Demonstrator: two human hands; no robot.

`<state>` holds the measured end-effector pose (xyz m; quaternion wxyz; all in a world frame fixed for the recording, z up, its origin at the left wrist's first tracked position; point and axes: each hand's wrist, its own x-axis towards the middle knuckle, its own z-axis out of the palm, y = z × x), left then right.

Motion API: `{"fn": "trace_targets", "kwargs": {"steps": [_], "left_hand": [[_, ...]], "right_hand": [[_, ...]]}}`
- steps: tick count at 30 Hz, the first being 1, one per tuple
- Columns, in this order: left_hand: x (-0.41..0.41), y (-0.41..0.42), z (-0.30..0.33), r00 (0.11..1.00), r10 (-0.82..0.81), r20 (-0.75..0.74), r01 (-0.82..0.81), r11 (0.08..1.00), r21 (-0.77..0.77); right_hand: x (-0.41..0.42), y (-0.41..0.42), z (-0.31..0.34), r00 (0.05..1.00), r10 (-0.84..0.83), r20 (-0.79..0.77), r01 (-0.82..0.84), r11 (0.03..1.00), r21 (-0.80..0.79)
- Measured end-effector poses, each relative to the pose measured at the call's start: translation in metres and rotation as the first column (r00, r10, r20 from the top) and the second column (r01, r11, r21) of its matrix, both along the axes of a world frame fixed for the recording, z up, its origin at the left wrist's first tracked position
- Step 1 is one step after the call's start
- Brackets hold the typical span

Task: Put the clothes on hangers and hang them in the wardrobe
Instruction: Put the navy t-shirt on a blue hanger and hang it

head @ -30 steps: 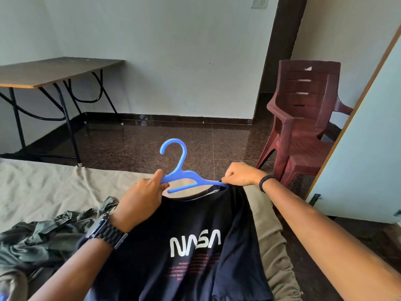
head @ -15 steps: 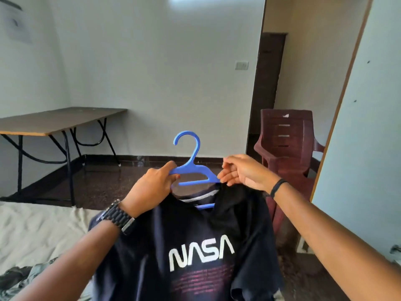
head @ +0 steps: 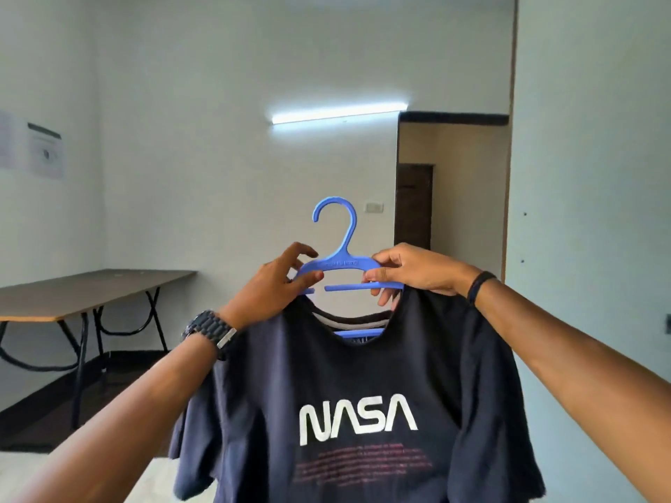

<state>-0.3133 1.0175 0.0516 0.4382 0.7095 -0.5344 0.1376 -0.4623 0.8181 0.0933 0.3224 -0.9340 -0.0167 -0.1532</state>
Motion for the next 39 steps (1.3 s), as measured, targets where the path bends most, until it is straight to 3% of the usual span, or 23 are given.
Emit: {"fn": "trace_targets", "kwargs": {"steps": [5, 15, 19, 22, 27, 30, 35, 39], "left_hand": [[0.011, 0.015, 0.006, 0.994, 0.079, 0.073, -0.082, 0.996, 0.047], [0.014, 0.027, 0.022, 0.987, 0.098, 0.128, -0.11, 0.99, 0.092], [0.0, 0.012, 0.043, 0.986, 0.062, 0.153, -0.075, 0.994, 0.083], [0.0, 0.009, 0.052, 0.987, 0.099, 0.126, -0.108, 0.992, 0.065], [0.008, 0.009, 0.061, 0.983, 0.161, 0.083, -0.163, 0.987, 0.013], [0.013, 0.007, 0.067, 0.975, 0.202, 0.093, -0.204, 0.979, 0.009], [0.026, 0.004, 0.078, 0.92, 0.371, 0.127, -0.377, 0.926, 0.026], [0.029, 0.007, 0.088, 0.868, 0.478, 0.135, -0.481, 0.877, -0.016]], "right_hand": [[-0.028, -0.006, 0.024, 0.999, -0.028, 0.04, 0.027, 0.999, 0.044], [-0.041, 0.005, 0.045, 0.994, -0.069, 0.082, 0.073, 0.997, -0.041], [-0.038, 0.01, 0.049, 0.984, -0.099, 0.149, 0.114, 0.989, -0.094], [-0.044, -0.008, 0.054, 0.96, -0.194, 0.203, 0.241, 0.94, -0.24], [-0.077, -0.043, 0.052, 0.925, -0.38, 0.021, 0.36, 0.858, -0.366], [-0.089, -0.06, 0.043, 0.924, -0.382, 0.029, 0.375, 0.884, -0.278], [-0.102, -0.076, 0.047, 0.919, -0.37, 0.133, 0.367, 0.929, 0.047], [-0.107, -0.081, 0.05, 0.799, -0.465, 0.382, 0.466, 0.88, 0.096]]}}
